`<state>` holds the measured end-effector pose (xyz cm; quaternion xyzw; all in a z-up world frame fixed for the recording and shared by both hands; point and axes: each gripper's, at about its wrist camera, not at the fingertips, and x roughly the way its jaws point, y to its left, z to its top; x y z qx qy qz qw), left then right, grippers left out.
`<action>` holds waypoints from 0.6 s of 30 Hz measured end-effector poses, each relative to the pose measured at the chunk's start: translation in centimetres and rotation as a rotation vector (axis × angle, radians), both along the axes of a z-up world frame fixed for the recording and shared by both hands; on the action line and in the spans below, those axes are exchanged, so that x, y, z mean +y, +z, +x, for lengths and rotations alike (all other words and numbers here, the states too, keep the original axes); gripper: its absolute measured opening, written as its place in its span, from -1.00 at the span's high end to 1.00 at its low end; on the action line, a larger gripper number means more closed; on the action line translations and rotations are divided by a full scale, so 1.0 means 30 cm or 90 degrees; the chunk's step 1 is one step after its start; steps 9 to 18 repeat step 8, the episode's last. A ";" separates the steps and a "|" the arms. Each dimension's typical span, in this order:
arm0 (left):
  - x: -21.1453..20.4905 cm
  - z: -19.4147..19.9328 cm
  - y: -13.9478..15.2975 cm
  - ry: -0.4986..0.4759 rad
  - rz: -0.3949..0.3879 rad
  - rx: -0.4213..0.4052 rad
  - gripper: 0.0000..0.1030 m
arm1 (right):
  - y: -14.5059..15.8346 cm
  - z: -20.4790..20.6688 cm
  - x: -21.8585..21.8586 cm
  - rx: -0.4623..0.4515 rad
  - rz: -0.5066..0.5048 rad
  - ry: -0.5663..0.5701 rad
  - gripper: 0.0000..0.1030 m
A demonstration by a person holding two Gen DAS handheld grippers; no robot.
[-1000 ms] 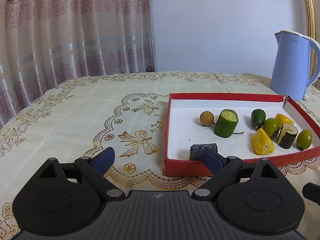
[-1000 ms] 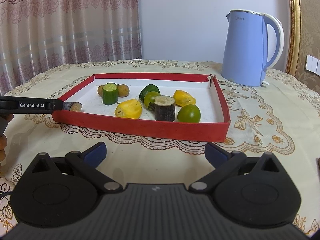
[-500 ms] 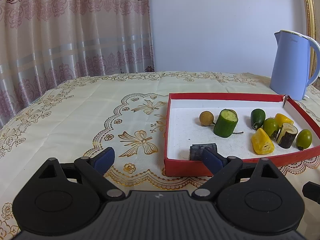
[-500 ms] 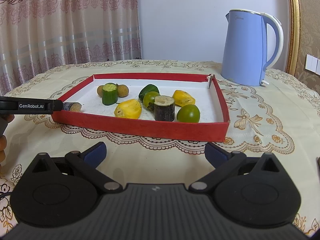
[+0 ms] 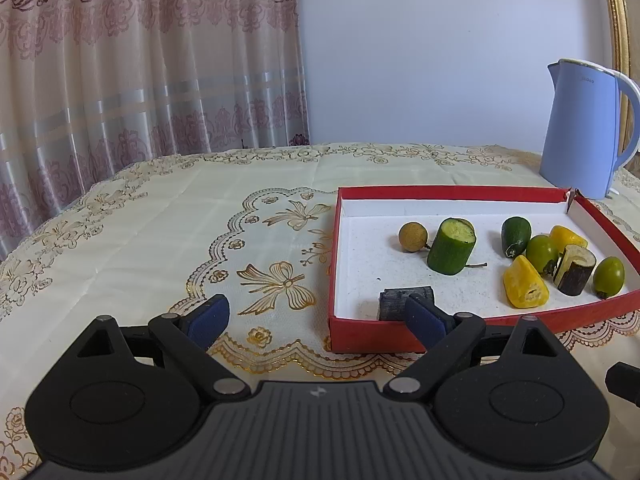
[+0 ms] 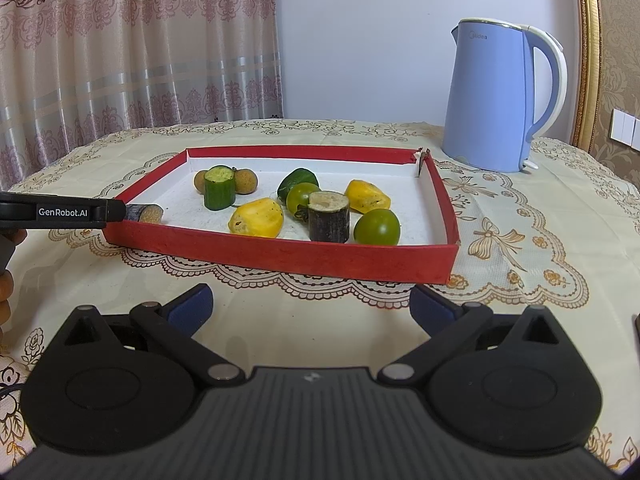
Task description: Organize fruits
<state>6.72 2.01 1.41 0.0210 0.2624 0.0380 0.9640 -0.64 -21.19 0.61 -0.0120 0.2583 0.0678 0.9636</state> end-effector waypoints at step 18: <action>-0.001 0.002 0.002 0.001 0.002 0.000 -0.85 | 0.000 0.000 0.000 0.000 -0.001 -0.001 -1.00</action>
